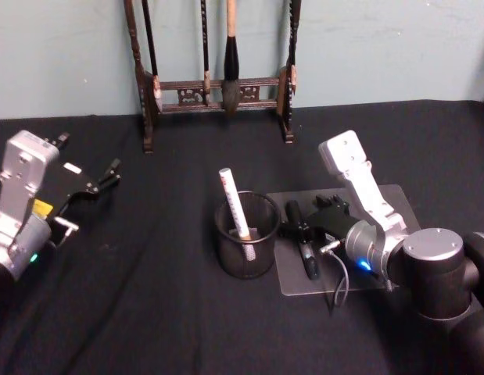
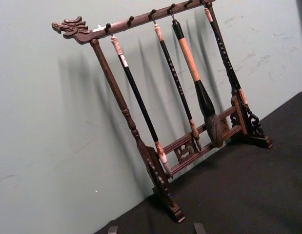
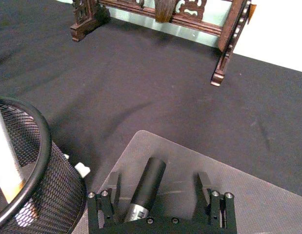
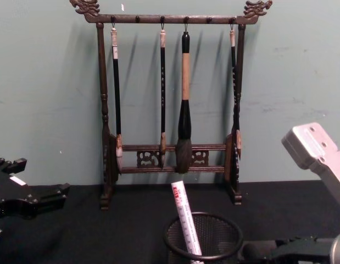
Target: Pick up the water-based marker from the table and place it into the pen holder.
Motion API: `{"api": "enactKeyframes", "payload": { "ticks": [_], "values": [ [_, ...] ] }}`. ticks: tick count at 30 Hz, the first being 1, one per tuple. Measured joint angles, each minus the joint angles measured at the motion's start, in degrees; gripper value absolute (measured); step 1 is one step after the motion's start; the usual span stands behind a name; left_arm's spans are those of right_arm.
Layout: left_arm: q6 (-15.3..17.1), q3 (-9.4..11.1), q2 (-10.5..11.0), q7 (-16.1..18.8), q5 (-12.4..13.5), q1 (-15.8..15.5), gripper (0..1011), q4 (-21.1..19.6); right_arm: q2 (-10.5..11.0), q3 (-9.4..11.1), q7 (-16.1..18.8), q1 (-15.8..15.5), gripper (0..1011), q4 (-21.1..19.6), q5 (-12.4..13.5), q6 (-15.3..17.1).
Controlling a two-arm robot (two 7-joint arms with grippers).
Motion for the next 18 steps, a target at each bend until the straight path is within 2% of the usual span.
{"api": "enactKeyframes", "payload": {
  "ticks": [9,18],
  "values": [
    [0.0,0.0,0.0,0.0,0.0,0.0,1001,0.0,-0.8,1.1,0.9,-0.4,1002,-0.1,-0.2,0.6],
    [0.0,0.0,0.0,0.0,0.0,0.0,1001,0.0,-1.0,1.3,1.8,-0.7,1002,-0.1,-0.5,0.8]
  ]
}}
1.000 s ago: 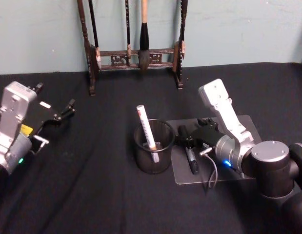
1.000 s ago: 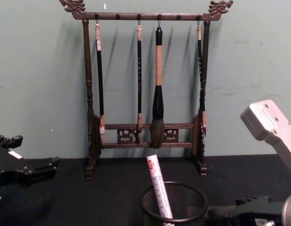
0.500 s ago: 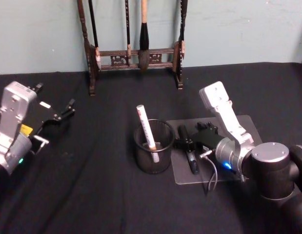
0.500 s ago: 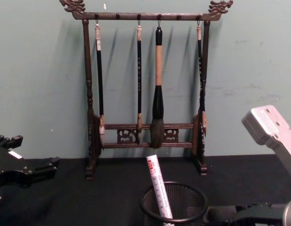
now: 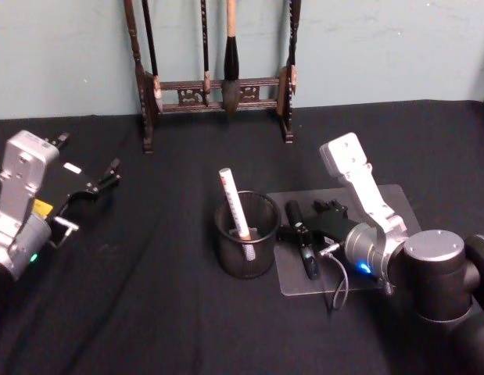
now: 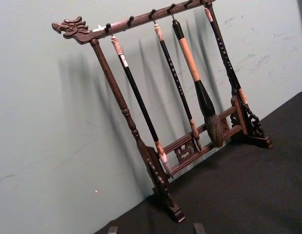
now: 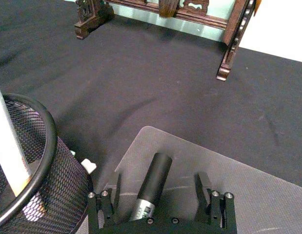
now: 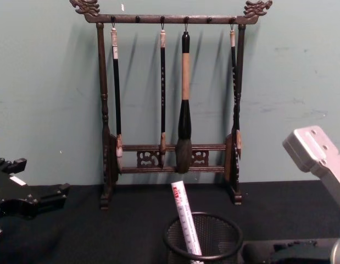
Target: Pick up the water-based marker from the table and place it into the pen holder.
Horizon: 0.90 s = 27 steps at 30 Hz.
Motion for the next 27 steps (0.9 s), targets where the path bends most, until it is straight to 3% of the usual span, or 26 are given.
{"api": "enactKeyframes", "payload": {
  "ticks": [27],
  "values": [
    [0.0,0.0,0.0,0.0,0.0,0.0,1001,0.0,-0.1,-0.1,0.0,-0.1,1002,-0.1,-0.5,-0.5]
  ]
}}
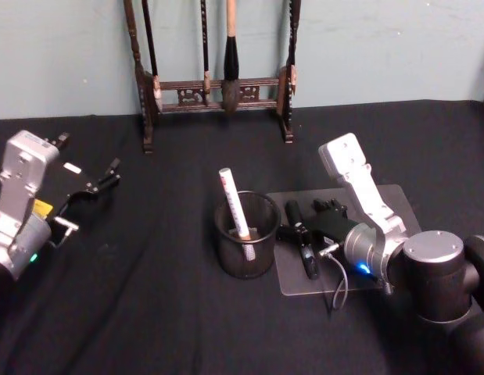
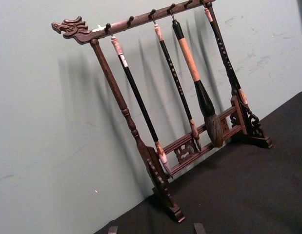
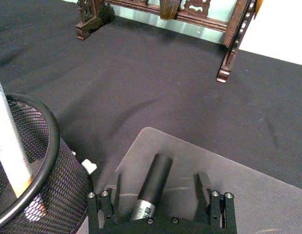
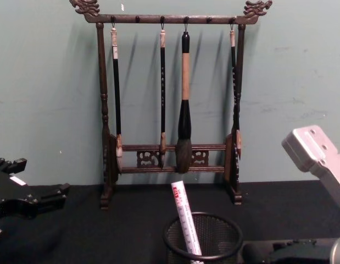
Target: Pick up the water-based marker from the table and place it into the pen holder.
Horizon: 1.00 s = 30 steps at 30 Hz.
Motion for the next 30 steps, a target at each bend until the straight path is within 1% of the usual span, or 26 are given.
{"api": "enactKeyframes", "payload": {
  "ticks": [2,3,6,8,9,10,11,13,17,18,21,22,25,28,30],
  "values": [
    [0.0,0.0,0.0,0.0,0.0,0.0,1001,0.0,0.0,0.0,0.0,0.0,983,0.0,0.0,0.0],
    [0.0,0.0,0.0,0.0,0.0,0.0,1001,0.0,0.0,0.0,0.0,0.0,947,0.0,0.0,0.0],
    [0.0,0.0,0.0,0.0,0.0,0.0,1001,0.0,0.0,0.0,0.0,0.0,891,0.0,0.1,0.0],
    [0.0,0.0,0.0,0.0,0.0,0.0,1001,0.0,0.0,0.0,0.0,0.0,826,0.0,0.1,0.0],
    [0.0,0.0,0.0,0.0,0.0,0.0,1001,0.0,0.0,0.0,0.0,0.0,826,0.0,0.1,0.0],
    [0.0,0.0,0.0,0.0,0.0,0.0,1001,0.0,0.0,0.0,0.0,0.0,772,0.0,0.1,0.0],
    [0.0,0.0,0.0,0.0,0.0,0.0,1001,0.0,0.0,0.0,0.0,0.0,758,0.0,0.1,0.0],
    [0.0,0.0,0.0,0.0,0.0,0.0,1001,0.0,0.0,0.0,0.0,0.0,676,0.0,0.1,0.1],
    [0.0,0.0,0.0,0.0,0.0,0.0,1001,0.0,0.0,0.0,0.0,0.0,575,0.0,0.1,0.1],
    [0.0,0.0,0.0,0.0,0.0,0.0,1001,0.0,0.0,0.0,0.0,0.0,534,0.0,0.1,0.1],
    [0.0,0.0,0.0,0.0,0.0,0.0,1001,0.0,0.0,0.0,0.0,0.0,453,0.0,0.1,0.1],
    [0.0,0.0,0.0,0.0,0.0,0.0,1001,0.0,0.0,0.0,0.0,0.0,390,0.0,0.1,0.1],
    [0.0,0.0,0.0,0.0,0.0,0.0,1001,0.0,0.0,0.0,0.0,0.0,300,0.0,0.2,0.1],
    [0.0,0.0,0.0,0.0,0.0,0.0,1001,0.0,0.0,0.0,0.0,0.0,251,0.0,0.2,0.1],
    [0.0,0.0,0.0,0.0,0.0,0.0,1001,0.0,0.0,0.0,0.0,0.0,251,0.0,0.2,0.1]
  ]
}}
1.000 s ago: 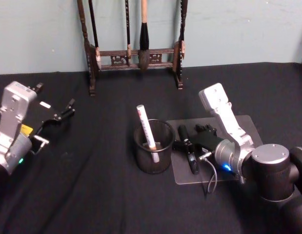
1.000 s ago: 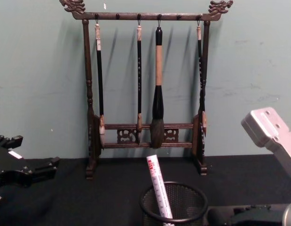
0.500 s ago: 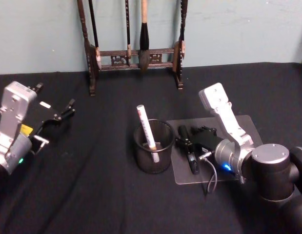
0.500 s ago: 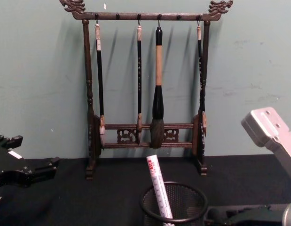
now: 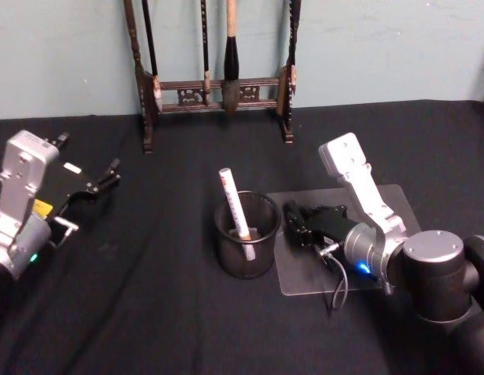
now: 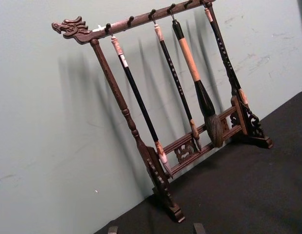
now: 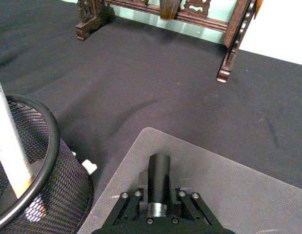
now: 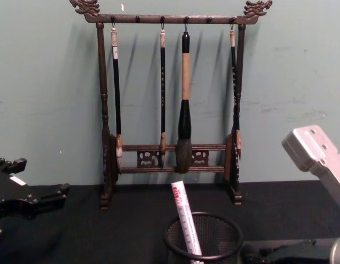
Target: Pick up the water-based marker from the table and place it into the pen holder.
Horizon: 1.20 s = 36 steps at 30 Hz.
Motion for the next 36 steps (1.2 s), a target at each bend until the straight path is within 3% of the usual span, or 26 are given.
{"api": "enactKeyframes", "payload": {
  "ticks": [8,18,24,25,28,36],
  "values": [
    [0.0,0.0,0.0,0.0,0.0,0.0,1001,0.0,0.0,0.0,0.1,0.0,251,0.0,0.0,-0.2],
    [0.0,0.0,0.0,0.0,0.0,0.0,1001,0.0,-0.4,2.3,0.9,-0.7,251,-0.8,3.0,-6.7],
    [0.0,0.0,0.0,0.0,0.0,0.0,1001,0.0,-0.9,5.2,2.8,-2.3,251,-2.1,8.1,-17.1],
    [0.0,0.0,0.0,0.0,0.0,0.0,1001,0.0,-0.9,5.2,2.8,-2.3,251,-2.1,8.1,-17.1],
    [0.0,0.0,0.0,0.0,0.0,0.0,1001,0.0,-1.2,6.4,4.8,-3.3,251,-2.7,11.3,-23.5],
    [0.0,0.0,0.0,0.0,0.0,0.0,1001,0.0,-2.3,7.0,8.9,-5.4,251,-4.1,17.0,-33.6]
  ]
}}
